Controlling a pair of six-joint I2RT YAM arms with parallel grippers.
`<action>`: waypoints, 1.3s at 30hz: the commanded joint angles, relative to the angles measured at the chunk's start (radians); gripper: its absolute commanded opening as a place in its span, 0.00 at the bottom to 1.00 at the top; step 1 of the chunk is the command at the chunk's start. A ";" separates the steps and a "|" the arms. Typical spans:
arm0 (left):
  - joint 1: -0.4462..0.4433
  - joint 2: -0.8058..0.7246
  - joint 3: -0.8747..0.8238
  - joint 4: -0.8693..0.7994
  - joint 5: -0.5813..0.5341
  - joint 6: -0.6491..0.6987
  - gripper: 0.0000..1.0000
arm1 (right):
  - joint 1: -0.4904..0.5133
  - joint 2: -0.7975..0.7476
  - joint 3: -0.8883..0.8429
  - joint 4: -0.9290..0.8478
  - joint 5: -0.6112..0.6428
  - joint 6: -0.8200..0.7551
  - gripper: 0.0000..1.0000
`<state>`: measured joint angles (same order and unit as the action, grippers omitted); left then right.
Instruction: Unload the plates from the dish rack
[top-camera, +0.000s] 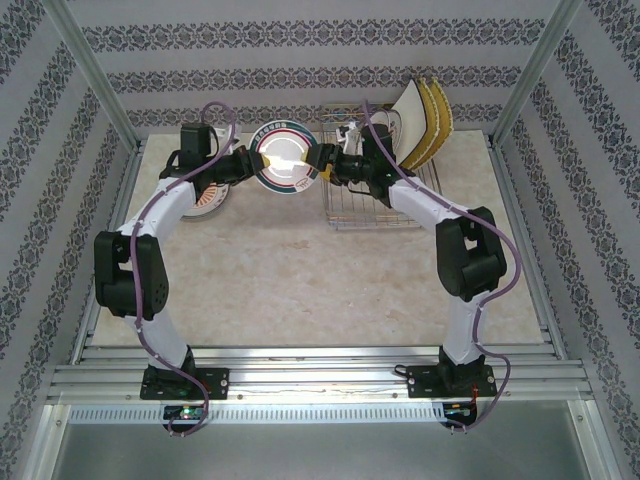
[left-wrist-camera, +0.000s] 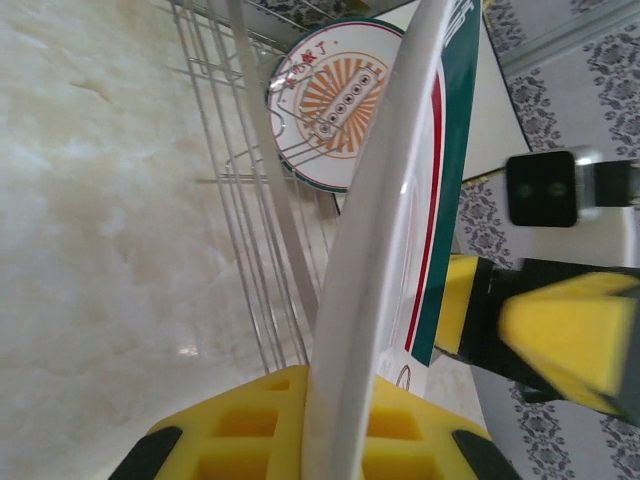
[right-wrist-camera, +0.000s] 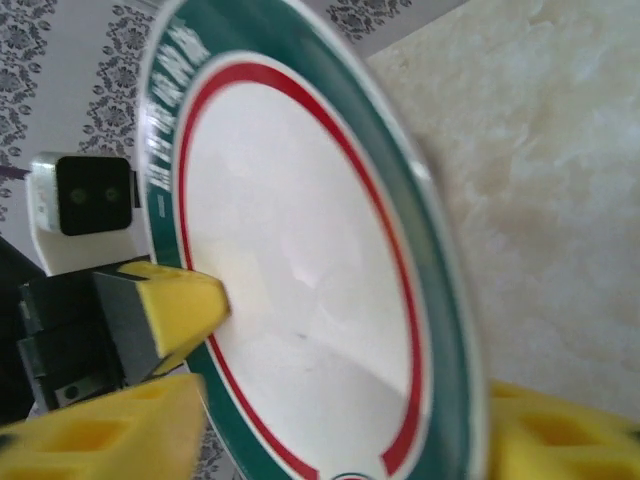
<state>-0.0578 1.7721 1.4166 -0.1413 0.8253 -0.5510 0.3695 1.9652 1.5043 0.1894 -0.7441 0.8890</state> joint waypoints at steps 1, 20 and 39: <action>0.040 -0.028 -0.009 0.062 -0.020 0.004 0.00 | -0.006 -0.075 0.086 -0.202 0.067 -0.170 0.98; 0.372 -0.068 -0.223 0.167 -0.245 -0.101 0.00 | -0.067 -0.041 0.471 -1.024 0.867 -0.651 0.98; 0.427 0.132 -0.208 0.232 -0.264 -0.095 0.00 | -0.080 0.146 0.703 -1.130 0.877 -0.684 0.98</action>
<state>0.3561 1.8851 1.1877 0.0086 0.5636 -0.6415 0.3027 2.0937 2.1685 -0.9108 0.1333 0.2234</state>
